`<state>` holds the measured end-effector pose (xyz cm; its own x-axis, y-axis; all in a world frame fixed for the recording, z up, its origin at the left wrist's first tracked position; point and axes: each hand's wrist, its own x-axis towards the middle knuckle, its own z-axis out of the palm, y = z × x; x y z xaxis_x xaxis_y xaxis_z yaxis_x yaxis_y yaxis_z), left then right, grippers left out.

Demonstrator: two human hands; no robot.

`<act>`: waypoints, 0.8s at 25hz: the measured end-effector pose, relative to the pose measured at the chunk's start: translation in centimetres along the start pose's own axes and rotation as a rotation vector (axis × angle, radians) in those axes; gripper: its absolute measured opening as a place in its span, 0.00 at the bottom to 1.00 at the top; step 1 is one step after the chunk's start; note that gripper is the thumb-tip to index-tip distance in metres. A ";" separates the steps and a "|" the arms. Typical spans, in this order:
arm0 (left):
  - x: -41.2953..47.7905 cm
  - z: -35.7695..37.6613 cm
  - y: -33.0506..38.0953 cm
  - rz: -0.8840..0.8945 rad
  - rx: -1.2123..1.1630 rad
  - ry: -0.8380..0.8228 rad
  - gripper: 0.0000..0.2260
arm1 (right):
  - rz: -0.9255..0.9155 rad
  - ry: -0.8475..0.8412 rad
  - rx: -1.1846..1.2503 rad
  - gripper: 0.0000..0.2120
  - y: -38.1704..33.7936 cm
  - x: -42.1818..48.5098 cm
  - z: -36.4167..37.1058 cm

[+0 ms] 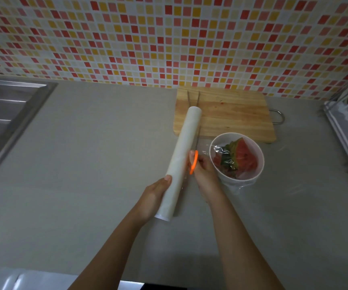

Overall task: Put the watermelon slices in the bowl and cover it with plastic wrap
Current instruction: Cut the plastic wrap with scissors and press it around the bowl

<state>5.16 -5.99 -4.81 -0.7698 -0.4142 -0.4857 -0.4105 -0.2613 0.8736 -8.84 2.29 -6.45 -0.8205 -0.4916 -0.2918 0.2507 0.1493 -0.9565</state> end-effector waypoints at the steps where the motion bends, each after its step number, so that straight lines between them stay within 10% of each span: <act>1: -0.1 -0.3 0.1 -0.006 -0.015 -0.013 0.21 | 0.011 -0.004 0.010 0.16 -0.1 0.4 0.2; 20: -2.1 -5.9 0.8 -0.104 -0.084 -0.131 0.17 | 0.050 0.056 0.041 0.14 -2.2 5.8 3.2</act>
<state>9.30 -10.54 -3.27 -0.7845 -0.2657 -0.5604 -0.4533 -0.3711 0.8104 -12.50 -3.62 -5.98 -0.8336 -0.4354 -0.3399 0.3121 0.1365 -0.9402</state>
